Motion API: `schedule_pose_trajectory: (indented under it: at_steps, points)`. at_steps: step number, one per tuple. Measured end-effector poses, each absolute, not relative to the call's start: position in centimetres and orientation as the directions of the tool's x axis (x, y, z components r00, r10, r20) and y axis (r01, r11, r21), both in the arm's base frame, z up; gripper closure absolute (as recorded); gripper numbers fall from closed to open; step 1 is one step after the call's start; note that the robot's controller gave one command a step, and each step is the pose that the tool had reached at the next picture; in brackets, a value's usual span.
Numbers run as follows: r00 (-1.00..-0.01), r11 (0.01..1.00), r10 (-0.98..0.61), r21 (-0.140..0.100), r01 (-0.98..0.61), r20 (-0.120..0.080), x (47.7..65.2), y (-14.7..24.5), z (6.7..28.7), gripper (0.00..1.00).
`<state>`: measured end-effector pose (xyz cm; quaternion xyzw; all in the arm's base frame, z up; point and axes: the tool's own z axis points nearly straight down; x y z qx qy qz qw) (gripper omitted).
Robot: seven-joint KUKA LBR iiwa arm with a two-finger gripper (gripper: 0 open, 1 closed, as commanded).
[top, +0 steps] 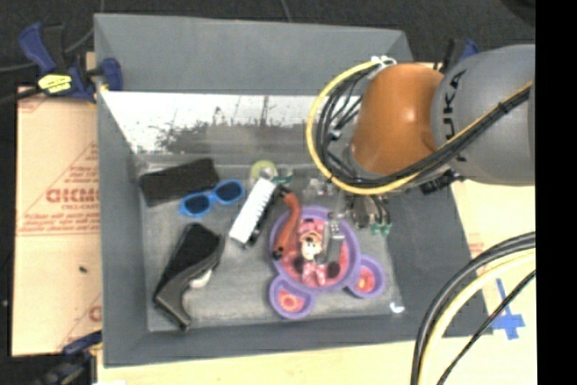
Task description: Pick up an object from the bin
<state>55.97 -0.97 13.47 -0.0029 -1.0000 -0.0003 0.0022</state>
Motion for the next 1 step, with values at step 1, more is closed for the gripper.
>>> schedule_pose_trajectory:
  at_steps: [1]
  points:
    - [-1.000,1.000,0.005,0.000,0.005,-0.004,56.13,-0.99,13.96,0.00]
